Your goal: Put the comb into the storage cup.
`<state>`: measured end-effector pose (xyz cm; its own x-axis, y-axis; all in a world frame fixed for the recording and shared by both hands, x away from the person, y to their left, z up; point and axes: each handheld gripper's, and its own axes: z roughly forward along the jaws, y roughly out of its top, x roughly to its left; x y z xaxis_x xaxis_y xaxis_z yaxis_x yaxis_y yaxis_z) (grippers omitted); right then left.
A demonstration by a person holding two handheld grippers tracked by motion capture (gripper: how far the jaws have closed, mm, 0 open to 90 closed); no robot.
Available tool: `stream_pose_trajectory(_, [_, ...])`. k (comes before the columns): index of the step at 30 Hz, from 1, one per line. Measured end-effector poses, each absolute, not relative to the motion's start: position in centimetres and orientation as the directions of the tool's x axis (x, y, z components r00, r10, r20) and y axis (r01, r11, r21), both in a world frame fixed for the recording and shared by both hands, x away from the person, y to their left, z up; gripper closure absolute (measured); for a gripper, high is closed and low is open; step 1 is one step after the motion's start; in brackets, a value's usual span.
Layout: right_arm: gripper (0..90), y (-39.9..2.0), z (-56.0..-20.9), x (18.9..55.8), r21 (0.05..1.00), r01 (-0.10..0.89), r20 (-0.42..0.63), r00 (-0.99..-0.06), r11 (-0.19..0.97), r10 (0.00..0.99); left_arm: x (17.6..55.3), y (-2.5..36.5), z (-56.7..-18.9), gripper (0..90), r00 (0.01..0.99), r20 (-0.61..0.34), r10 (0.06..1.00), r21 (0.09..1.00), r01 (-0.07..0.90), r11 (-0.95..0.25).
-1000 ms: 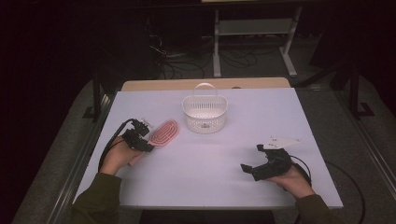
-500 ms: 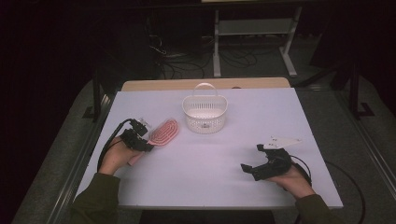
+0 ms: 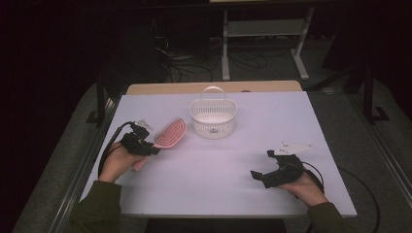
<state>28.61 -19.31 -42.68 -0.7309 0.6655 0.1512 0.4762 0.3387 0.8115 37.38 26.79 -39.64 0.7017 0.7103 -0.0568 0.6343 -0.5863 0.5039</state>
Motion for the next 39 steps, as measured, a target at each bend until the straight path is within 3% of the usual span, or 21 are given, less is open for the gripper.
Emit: stream_pose_trajectory(39, [0.0,-19.3,-42.7,28.6,0.811,0.472,0.148,-0.736,0.344,0.66,33.8,23.9,-37.2,70.5,0.822,-0.085,0.562,0.757,0.42,-0.5])
